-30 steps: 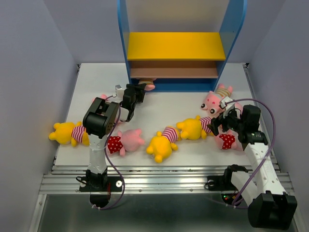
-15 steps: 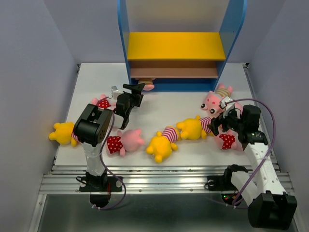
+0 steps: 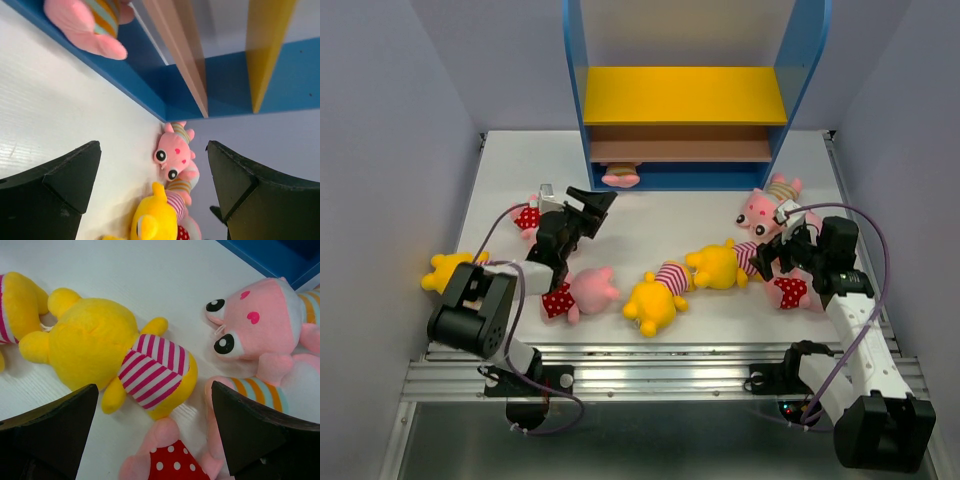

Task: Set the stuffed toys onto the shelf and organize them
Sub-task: Grab a stuffed toy with the right arm

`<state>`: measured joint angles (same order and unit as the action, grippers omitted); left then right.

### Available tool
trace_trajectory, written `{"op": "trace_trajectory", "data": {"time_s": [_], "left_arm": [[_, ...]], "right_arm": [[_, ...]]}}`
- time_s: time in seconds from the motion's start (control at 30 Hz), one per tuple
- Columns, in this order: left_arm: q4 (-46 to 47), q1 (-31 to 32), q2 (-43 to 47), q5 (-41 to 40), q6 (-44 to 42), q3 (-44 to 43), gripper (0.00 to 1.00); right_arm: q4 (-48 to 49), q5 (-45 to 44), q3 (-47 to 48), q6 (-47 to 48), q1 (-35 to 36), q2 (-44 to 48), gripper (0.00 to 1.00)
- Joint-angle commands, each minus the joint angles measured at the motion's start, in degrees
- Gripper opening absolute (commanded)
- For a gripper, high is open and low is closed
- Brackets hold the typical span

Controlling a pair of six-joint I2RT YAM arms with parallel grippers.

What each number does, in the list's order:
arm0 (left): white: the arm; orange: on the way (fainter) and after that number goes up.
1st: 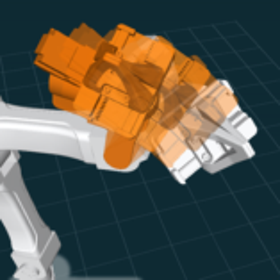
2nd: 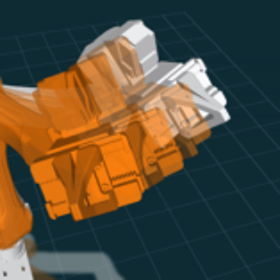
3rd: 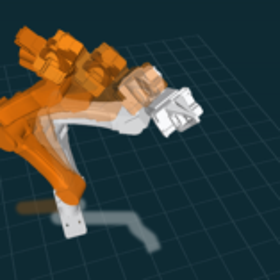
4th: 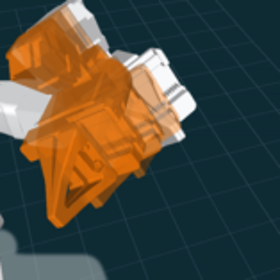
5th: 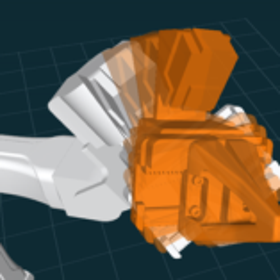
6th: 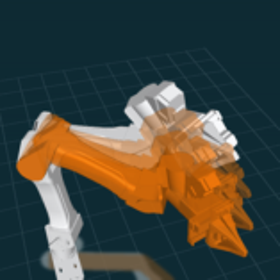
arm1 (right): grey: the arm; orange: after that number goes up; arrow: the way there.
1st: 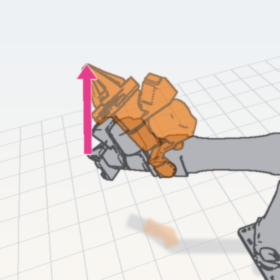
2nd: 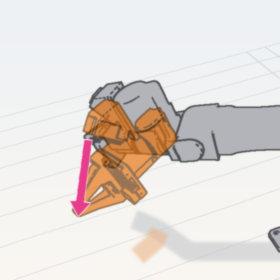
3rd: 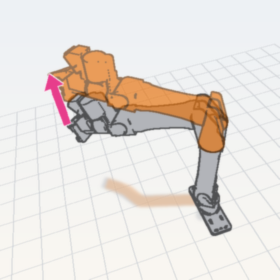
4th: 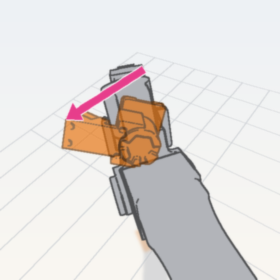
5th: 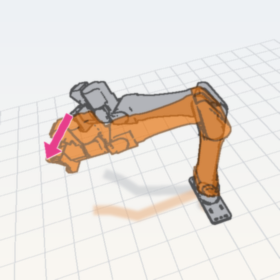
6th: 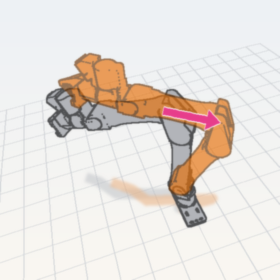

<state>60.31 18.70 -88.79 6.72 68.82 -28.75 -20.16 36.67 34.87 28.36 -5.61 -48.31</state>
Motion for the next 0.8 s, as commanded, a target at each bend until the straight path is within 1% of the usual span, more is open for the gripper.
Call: {"op": "trace_trajectory", "data": {"time_s": [0.0,0.07,0.1,0.13,0.17,0.2,0.23,0.27,0.3,0.37,0.43,0.47,0.5,0.53,0.57,0.6,0.67,0.7,0.73,0.77], "left_arm": [[-8.25,-0.15,15.64,2.60,-13.33,0.89,0.99],[-15.36,-0.15,21.79,1.46,-19.65,-0.33,0.99],[-22.19,-0.24,27.48,0.93,-26.21,-1.91,0.99],[-24.95,-0.24,30.32,0.58,-29.41,-2.62,0.99],[-30.55,-0.33,32.78,-0.38,-32.31,-3.32,0.99],[-33.22,-0.33,37.33,-1.00,-35.04,-4.72,0.99],[-35.33,-0.33,39.38,-1.18,-40.46,-5.34,0.99],[-39.36,-0.33,41.14,-1.27,-42.95,-5.96,0.99],[-41.31,-0.33,44.20,-1.10,-47.59,-6.83,0.99],[-45.52,-0.42,46.60,0.74,-51.49,-7.02,0.99],[-48.00,-0.42,49.15,0.75,-53.08,-7.02,0.99],[-50.01,-0.33,50.46,0.31,-53.08,-7.11,0.99],[-50.90,-0.33,51.00,0.48,-53.17,-7.28,0.99],[-51.69,-0.42,51.61,0.75,-53.61,-8.07,0.99],[-53.62,-0.42,52.83,1.18,-55.35,-8.60,0.99],[-54.68,-0.33,53.46,0.93,-56.33,-9.38,0.99],[-56.96,-0.33,55.73,-1.08,-59.48,-9.48,0.99],[-57.41,-0.33,56.44,-1.88,-60.37,-9.31,0.99],[-57.50,-0.33,57.23,-2.50,-61.25,-8.00,0.99],[-57.24,-0.33,57.94,-3.20,-61.61,-7.20,0.99]], "right_arm": [[0.56,2.09,0.81,0.91,-0.28,-0.03,1.00],[0.48,3.14,0.99,0.74,-0.28,-0.29,1.00],[0.21,4.11,1.33,0.65,-0.28,-0.72,1.00],[-0.22,4.64,1.86,0.64,-0.28,-1.25,1.00],[-1.01,5.17,2.65,0.99,-0.28,-1.78,1.00],[-1.98,6.13,4.66,1.34,-0.28,-3.26,1.00],[-5.03,6.66,5.98,1.96,-0.28,-4.06,1.00],[-7.06,7.19,7.48,3.96,-0.28,-5.03,1.00],[-12.04,8.15,11.14,5.64,-0.28,-7.04,1.00],[-17.34,8.42,15.20,10.81,-0.28,-9.16,1.00],[-21.74,4.57,18.99,12.85,-0.28,-12.31,1.00],[-22.02,1.95,22.14,12.17,-0.28,-13.29,1.00],[-22.02,-4.61,23.56,10.94,-0.28,-14.43,1.00],[-22.02,-7.80,25.14,9.45,-0.28,-15.92,1.00],[-22.02,-11.49,28.29,4.82,-0.28,-19.41,1.00],[-22.02,-18.75,29.80,1.90,-0.28,-21.28,1.00],[-22.29,-23.99,32.00,-4.76,-0.28,-25.75,1.00],[-22.11,-26.97,31.92,-6.46,-0.28,-26.47,1.00],[-21.24,-27.87,31.49,-8.13,-0.28,-26.83,1.00],[-20.54,-28.83,31.05,-11.71,-0.28,-27.27,1.00]]}}
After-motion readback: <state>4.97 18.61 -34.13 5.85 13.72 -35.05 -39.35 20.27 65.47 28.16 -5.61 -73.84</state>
